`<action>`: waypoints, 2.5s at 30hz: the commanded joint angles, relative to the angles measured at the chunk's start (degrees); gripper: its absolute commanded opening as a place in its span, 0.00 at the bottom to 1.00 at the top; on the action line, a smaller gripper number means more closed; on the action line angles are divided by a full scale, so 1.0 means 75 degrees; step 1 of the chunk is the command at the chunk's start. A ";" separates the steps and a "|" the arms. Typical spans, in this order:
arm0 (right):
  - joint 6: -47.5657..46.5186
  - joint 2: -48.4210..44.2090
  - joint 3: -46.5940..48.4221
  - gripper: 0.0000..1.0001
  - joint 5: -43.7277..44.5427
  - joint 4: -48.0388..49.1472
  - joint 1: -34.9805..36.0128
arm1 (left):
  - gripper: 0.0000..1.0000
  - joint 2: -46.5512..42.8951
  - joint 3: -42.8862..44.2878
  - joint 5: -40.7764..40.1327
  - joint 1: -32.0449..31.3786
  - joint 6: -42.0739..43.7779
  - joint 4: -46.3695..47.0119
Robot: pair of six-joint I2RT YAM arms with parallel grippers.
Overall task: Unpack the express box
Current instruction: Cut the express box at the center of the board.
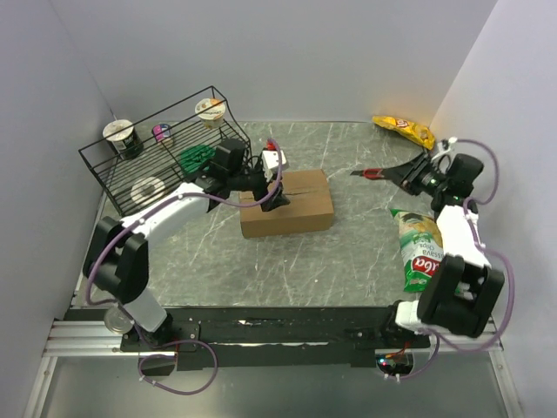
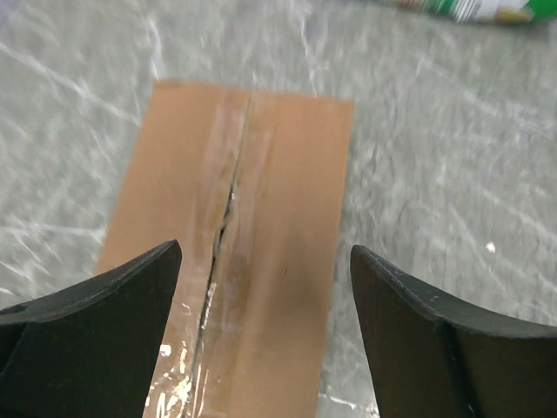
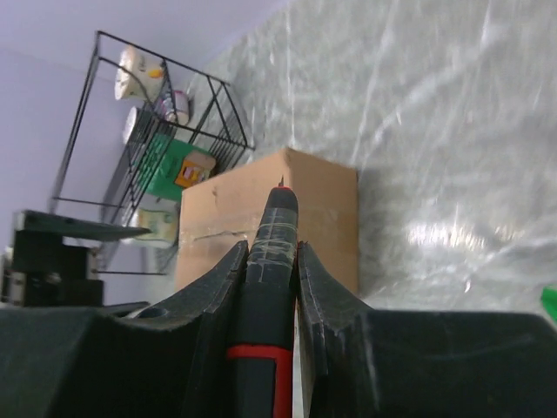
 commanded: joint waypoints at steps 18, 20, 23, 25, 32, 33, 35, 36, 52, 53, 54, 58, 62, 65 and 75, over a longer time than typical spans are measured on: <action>0.2339 0.2687 -0.0540 0.00 -0.1517 0.5000 0.0056 | 0.77 0.1994 0.2017 -0.0129 -0.0674 0.1799 -0.1976; 0.2291 0.2875 -0.0400 0.00 -0.1493 0.4977 0.0045 | 0.76 0.2158 0.2193 -0.0211 -0.0686 0.1682 -0.2081; 0.2175 0.3027 -0.0259 0.00 -0.1493 0.4861 0.0091 | 0.75 0.2194 0.2158 -0.0340 -0.0686 0.1659 -0.2116; 0.2314 0.3144 -0.0340 0.00 -0.1539 0.5081 0.0115 | 0.75 0.2229 0.2123 -0.0399 -0.0686 0.1705 -0.2186; 0.3287 0.3473 -0.0704 0.00 -0.1610 0.6125 0.0196 | 0.74 0.2252 0.2099 -0.0458 -0.0686 0.1600 -0.2222; 0.3136 0.3462 -0.0692 0.00 -0.1598 0.6032 0.0220 | 0.74 0.2241 0.2111 -0.0446 -0.0686 0.1612 -0.2245; 0.2983 0.3426 -0.0692 0.00 -0.1621 0.5798 0.0267 | 0.73 0.2241 0.2076 -0.0434 -0.0686 0.1600 -0.2234; 0.2890 0.3415 -0.0646 0.00 -0.1656 0.5739 0.0314 | 0.73 0.2241 0.2064 -0.0423 -0.0686 0.1600 -0.2222; 0.2525 0.3497 -0.0563 0.00 -0.1903 0.5200 0.0560 | 0.72 0.2311 0.2053 -0.0317 -0.0674 0.1366 -0.2140; 0.2479 0.3473 -0.0563 0.00 -0.1891 0.5165 0.0572 | 0.72 0.2311 0.2064 -0.0317 -0.0674 0.1354 -0.2140; 0.2432 0.3427 -0.0610 0.00 -0.1880 0.5118 0.0572 | 0.72 0.2323 0.2053 -0.0329 -0.0674 0.1331 -0.2128; 0.2373 0.3356 -0.0774 0.00 -0.1845 0.5070 0.0572 | 0.72 0.2323 0.2053 -0.0317 -0.0674 0.1319 -0.2140; 0.2863 0.3309 -0.0985 0.00 -0.1646 0.5620 0.0502 | 0.71 0.2323 0.2017 -0.0317 -0.0674 0.1295 -0.2152; 0.2959 0.3274 -0.0939 0.00 -0.1633 0.5762 0.0490 | 0.71 0.2334 0.2017 -0.0305 -0.0674 0.1330 -0.2210; 0.2947 0.3133 -0.0973 0.00 -0.1528 0.5739 0.0420 | 0.70 0.2299 0.1924 -0.0282 -0.0674 0.1295 -0.2222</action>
